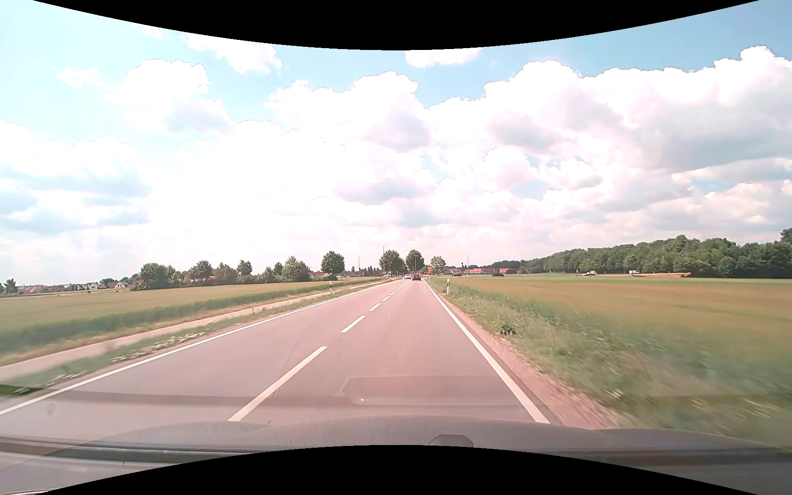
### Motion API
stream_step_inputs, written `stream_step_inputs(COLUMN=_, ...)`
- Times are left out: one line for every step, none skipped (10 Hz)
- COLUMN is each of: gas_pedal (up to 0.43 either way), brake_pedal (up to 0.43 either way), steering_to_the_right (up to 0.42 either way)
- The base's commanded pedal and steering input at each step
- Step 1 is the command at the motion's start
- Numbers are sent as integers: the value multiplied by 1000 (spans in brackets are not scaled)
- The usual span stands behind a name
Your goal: Follow the waypoints while adhering to traffic rules and regulations
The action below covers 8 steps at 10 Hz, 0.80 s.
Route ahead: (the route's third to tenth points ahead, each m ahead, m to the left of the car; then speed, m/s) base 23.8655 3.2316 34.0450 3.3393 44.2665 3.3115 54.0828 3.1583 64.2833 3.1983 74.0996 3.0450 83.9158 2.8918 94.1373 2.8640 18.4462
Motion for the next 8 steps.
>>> stream_step_inputs(gas_pedal=39, brake_pedal=0, steering_to_the_right=-1)
stream_step_inputs(gas_pedal=67, brake_pedal=0, steering_to_the_right=-1)
stream_step_inputs(gas_pedal=98, brake_pedal=0, steering_to_the_right=-1)
stream_step_inputs(gas_pedal=98, brake_pedal=0, steering_to_the_right=-1)
stream_step_inputs(gas_pedal=98, brake_pedal=0, steering_to_the_right=-1)
stream_step_inputs(gas_pedal=98, brake_pedal=0, steering_to_the_right=-1)
stream_step_inputs(gas_pedal=98, brake_pedal=0, steering_to_the_right=0)
stream_step_inputs(gas_pedal=98, brake_pedal=0, steering_to_the_right=-1)
